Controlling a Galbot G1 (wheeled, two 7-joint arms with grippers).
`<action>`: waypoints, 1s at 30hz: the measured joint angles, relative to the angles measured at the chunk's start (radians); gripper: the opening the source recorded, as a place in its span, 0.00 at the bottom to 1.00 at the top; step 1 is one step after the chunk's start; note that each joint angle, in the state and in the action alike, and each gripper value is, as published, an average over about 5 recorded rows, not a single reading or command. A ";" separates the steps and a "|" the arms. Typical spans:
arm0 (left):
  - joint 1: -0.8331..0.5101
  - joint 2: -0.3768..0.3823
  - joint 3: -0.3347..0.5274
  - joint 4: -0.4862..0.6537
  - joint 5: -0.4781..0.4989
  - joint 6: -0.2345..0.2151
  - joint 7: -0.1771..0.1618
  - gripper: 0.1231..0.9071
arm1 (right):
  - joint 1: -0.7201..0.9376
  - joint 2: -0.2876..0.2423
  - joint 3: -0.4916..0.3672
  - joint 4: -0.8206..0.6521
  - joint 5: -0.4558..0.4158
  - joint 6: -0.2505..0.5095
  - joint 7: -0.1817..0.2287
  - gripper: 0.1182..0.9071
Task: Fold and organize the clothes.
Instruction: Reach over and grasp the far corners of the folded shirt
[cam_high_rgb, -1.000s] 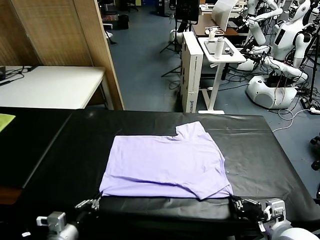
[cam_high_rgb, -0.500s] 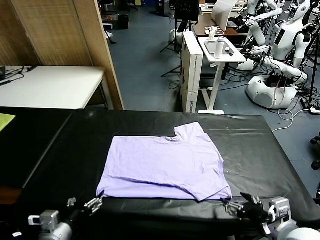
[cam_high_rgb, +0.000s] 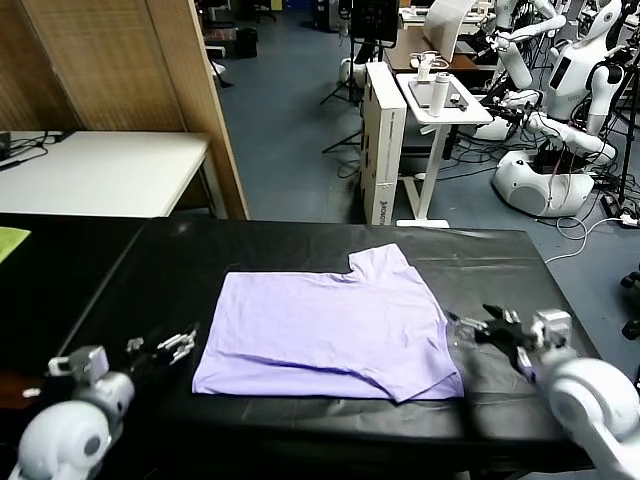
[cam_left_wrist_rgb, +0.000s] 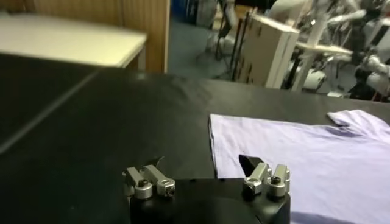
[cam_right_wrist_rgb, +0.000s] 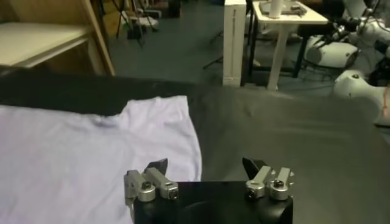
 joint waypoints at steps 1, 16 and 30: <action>-0.036 -0.002 0.015 0.025 -0.004 0.007 0.001 1.00 | 0.039 0.009 -0.030 -0.031 -0.005 -0.001 -0.003 1.00; -0.418 -0.060 0.219 0.397 0.092 0.025 0.070 1.00 | 0.317 0.124 -0.251 -0.339 -0.095 0.013 -0.056 1.00; -0.506 -0.086 0.285 0.516 0.137 0.004 0.098 1.00 | 0.347 0.179 -0.270 -0.436 -0.116 0.036 -0.073 1.00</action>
